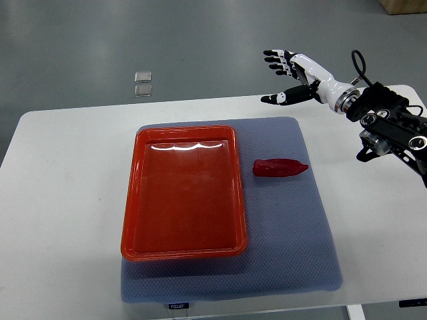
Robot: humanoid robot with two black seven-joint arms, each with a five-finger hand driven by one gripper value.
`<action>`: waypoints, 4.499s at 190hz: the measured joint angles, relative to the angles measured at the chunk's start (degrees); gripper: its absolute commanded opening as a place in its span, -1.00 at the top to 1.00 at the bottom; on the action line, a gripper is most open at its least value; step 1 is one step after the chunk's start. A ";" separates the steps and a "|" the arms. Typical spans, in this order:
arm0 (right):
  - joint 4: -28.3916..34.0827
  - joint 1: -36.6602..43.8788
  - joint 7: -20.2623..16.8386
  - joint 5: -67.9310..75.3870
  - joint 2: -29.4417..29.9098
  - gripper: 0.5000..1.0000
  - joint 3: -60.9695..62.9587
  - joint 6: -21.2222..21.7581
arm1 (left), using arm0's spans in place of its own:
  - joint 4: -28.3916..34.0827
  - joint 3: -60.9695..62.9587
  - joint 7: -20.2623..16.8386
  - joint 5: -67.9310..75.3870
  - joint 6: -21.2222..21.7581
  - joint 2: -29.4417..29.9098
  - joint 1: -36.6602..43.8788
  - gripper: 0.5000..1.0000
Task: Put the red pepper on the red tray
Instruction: 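Reach the right hand down over the red pepper with fingers open, then close the right hand fingers around the red pepper, then lift the pepper with the right hand and carry it over the tray, then lower the pepper into the tray and open the right hand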
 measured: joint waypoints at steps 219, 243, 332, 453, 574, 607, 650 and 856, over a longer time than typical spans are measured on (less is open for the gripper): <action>4.99 0.64 -0.78 -30.19 -2.91 -0.60 -14.62 6.01 | 0.00 -0.09 0.02 -0.02 0.00 0.00 0.00 -1.00; 4.15 0.34 -0.79 -30.47 -2.79 -0.57 -14.62 5.97 | 0.00 -0.09 0.02 -0.02 0.00 0.00 0.00 -1.00; 3.77 0.24 -0.71 -30.84 -3.04 -0.05 -14.53 5.97 | -0.01 -0.09 0.00 -0.02 0.00 0.00 0.00 -1.00; 3.81 0.20 -0.60 -31.45 -2.63 0.80 -14.61 6.20 | -0.02 -0.09 0.00 0.00 0.00 0.00 0.00 -1.00; 2.44 3.45 -0.49 -30.76 -3.58 0.87 -13.46 5.94 | -0.02 -0.09 0.01 0.00 0.00 0.00 0.00 -1.00; 2.11 6.71 -0.31 -30.05 -2.64 0.85 -12.94 5.46 | -0.02 -0.09 0.02 0.00 0.00 0.00 -0.01 -1.00; 2.09 8.24 -0.19 -29.55 2.70 0.84 -11.06 3.72 | 0.00 -0.09 0.01 0.00 0.00 0.00 0.00 -1.00; 1.84 1.60 0.00 -29.08 14.48 -0.20 -10.31 -2.16 | 0.06 -0.09 0.00 -0.01 0.00 0.00 0.00 -1.00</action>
